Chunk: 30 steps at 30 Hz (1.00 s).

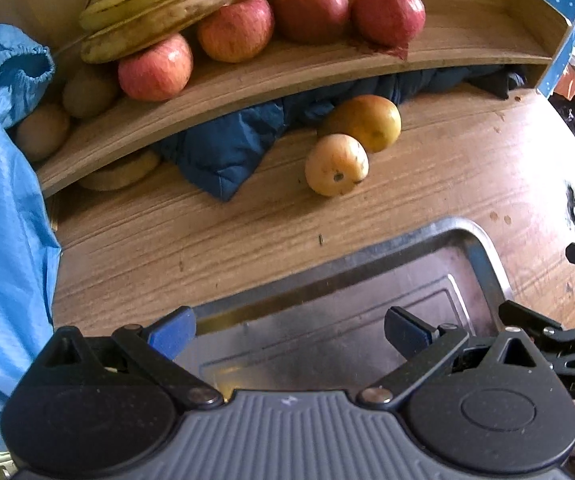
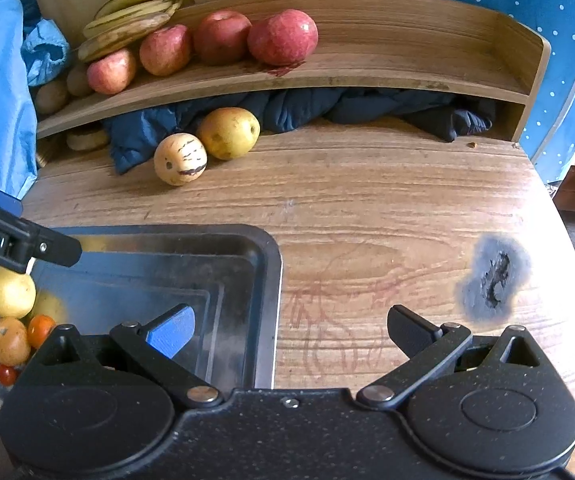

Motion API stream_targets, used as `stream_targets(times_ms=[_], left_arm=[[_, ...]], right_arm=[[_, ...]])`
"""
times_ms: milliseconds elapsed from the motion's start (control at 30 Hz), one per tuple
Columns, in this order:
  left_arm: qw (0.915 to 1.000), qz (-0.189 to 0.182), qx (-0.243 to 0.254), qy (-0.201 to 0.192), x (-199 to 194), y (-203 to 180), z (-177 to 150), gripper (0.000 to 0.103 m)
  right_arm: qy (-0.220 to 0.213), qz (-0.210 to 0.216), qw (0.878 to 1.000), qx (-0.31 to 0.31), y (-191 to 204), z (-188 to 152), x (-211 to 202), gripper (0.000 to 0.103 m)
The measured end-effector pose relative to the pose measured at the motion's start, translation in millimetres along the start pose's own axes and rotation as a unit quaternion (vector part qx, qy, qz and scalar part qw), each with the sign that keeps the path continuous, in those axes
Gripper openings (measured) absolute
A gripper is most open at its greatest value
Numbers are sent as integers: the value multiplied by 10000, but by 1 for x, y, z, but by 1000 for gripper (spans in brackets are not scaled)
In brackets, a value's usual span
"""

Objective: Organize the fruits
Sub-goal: 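Move both open tools back toward the pepino and pear under the shelf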

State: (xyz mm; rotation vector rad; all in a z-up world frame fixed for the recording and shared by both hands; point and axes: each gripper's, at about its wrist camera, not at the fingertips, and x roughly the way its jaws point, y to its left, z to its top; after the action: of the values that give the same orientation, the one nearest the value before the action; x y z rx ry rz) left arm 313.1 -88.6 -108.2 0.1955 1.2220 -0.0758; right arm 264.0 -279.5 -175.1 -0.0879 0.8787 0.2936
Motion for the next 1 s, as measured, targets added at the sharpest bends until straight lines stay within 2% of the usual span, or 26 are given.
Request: stream_targets(times_ms=[133,167,600,1000], left_arm=[[10000,-26,-12,18,6,3,6,102],[9999,-37,-4,-93,8,4,8,102],[9991,-150,234,-314,25,8,29,102],[9976,-527,234,-382,47,10,41,102]], right_arm=[[-25,-50,10000,32,1,6,3,102],[-38,-67,10000,49,1,8,4,102],[-215,-452,9986,186,-11,44,19,102],[-124,-298,9990,299,-11,84,44,102]])
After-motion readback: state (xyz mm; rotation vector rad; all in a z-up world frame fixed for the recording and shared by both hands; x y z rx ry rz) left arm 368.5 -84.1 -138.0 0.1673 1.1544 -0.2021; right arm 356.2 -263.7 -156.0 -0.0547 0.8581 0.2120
